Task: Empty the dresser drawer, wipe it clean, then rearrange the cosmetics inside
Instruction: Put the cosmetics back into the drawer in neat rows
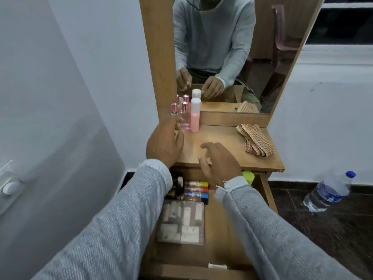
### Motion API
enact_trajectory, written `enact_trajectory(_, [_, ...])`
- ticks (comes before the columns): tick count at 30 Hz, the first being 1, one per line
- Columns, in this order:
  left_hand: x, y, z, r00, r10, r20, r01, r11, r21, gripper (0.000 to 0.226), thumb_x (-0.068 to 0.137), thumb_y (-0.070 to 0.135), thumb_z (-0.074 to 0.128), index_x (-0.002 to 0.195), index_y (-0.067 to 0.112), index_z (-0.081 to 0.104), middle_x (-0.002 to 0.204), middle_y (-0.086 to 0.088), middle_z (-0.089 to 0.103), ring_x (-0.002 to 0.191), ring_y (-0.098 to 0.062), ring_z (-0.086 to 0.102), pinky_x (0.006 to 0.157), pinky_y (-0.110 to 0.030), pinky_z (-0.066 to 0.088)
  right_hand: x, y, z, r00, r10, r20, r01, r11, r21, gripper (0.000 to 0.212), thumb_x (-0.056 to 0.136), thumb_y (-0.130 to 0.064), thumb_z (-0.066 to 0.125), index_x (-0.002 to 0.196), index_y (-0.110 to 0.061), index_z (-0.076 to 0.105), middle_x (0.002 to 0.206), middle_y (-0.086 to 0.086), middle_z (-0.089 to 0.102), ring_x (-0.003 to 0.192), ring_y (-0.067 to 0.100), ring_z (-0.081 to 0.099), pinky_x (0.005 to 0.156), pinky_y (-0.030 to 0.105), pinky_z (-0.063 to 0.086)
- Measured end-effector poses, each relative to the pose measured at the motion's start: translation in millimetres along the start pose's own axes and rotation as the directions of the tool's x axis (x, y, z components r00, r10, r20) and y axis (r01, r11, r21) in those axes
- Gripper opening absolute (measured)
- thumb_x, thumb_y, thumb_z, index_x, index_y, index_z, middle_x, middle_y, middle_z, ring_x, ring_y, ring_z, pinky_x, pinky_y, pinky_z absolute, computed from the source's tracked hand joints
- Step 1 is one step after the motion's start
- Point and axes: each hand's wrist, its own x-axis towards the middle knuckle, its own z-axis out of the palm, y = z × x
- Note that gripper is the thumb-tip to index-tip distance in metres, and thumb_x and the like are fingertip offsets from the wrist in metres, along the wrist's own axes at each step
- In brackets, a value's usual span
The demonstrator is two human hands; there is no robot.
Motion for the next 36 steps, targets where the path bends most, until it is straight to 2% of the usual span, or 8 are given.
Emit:
enact_trajectory(5, [54.2,-21.5,-3.7,0.996,-0.03,0.085,0.022,0.996,0.09,0.035,0.092,0.018,0.055,0.126,0.02,0.048,0.122,-0.006,0.055,0.102,-0.024,0.059,0.088,-0.045,0.052,65.4,-16.4,-7.6,0.998,0.013,-0.069,-0.02,0.996,-0.09,0.038,0.09,-0.029,0.055,0.126,-0.021,0.047,0.117,0.002,0.054,0.1,0.022,0.056,0.078,0.032,0.046])
enact_trajectory(8, [70.9,-33.7,3.2,0.991,-0.078,0.105,0.07,0.994,0.08,0.031,0.095,0.028,0.05,0.125,0.022,0.046,0.122,-0.006,0.056,0.101,-0.027,0.06,0.085,-0.047,0.052,98.8,-10.6,-8.8,0.971,0.178,-0.159,-0.176,0.984,0.026,0.045,0.087,-0.034,0.062,0.126,-0.02,0.046,0.12,0.003,0.05,0.105,0.021,0.053,0.08,0.031,0.042])
enact_trajectory(11, [76.1,-41.0,10.5,0.983,-0.121,0.138,0.117,0.993,0.037,0.032,0.095,0.034,0.053,0.125,0.024,0.046,0.121,-0.005,0.058,0.102,-0.026,0.061,0.086,-0.046,0.052,117.5,2.4,4.4,0.953,0.273,-0.128,-0.261,0.96,0.103,0.057,0.078,-0.04,0.071,0.122,-0.016,0.045,0.119,0.007,0.052,0.102,0.024,0.055,0.086,0.037,0.047])
enact_trajectory(14, [78.2,-46.3,17.9,0.963,-0.172,0.207,0.182,0.983,-0.028,0.05,0.085,0.019,0.068,0.13,0.021,0.045,0.125,-0.005,0.059,0.109,-0.025,0.06,0.096,-0.046,0.05,122.8,12.4,21.8,0.94,0.335,-0.061,-0.327,0.939,0.112,0.062,0.075,-0.039,0.075,0.122,-0.013,0.044,0.119,0.009,0.055,0.106,0.027,0.055,0.088,0.037,0.046])
enact_trajectory(22, [79.4,-55.7,34.7,0.916,-0.281,0.286,0.32,0.942,-0.101,0.04,0.084,0.019,0.072,0.119,0.015,0.051,0.109,-0.001,0.065,0.097,-0.021,0.063,0.092,-0.038,0.051,123.0,18.5,43.6,0.943,0.33,-0.051,-0.317,0.934,0.166,0.035,0.082,-0.024,0.065,0.108,-0.013,0.045,0.103,0.009,0.063,0.091,0.028,0.061,0.075,0.038,0.049])
enact_trajectory(28, [79.2,-64.3,39.0,0.906,-0.3,0.298,0.339,0.937,-0.085,0.038,0.082,0.026,0.076,0.112,0.017,0.054,0.1,0.003,0.064,0.094,-0.019,0.063,0.089,-0.033,0.05,114.8,44.4,27.1,0.917,0.391,-0.08,-0.38,0.916,0.13,0.038,0.082,-0.022,0.065,0.112,-0.009,0.044,0.108,0.012,0.063,0.095,0.031,0.061,0.073,0.031,0.042])
enact_trajectory(32, [78.7,-60.9,42.4,0.912,-0.292,0.288,0.321,0.946,-0.055,0.052,0.078,0.041,0.077,0.119,0.018,0.055,0.106,0.0,0.068,0.093,-0.022,0.065,0.087,-0.037,0.052,111.2,52.3,24.6,0.911,0.405,-0.077,-0.397,0.912,0.098,0.038,0.083,-0.025,0.063,0.113,-0.008,0.046,0.111,0.014,0.063,0.098,0.034,0.062,0.082,0.04,0.049])
enact_trajectory(36, [77.5,-58.2,42.1,0.916,-0.3,0.266,0.34,0.933,-0.119,0.058,0.074,0.044,0.08,0.119,0.016,0.055,0.108,0.001,0.067,0.094,-0.02,0.064,0.083,-0.031,0.049,105.7,50.3,27.5,0.91,0.408,-0.071,-0.39,0.903,0.178,0.054,0.082,-0.021,0.067,0.127,-0.008,0.042,0.125,0.013,0.054,0.112,0.03,0.054,0.089,0.034,0.042])
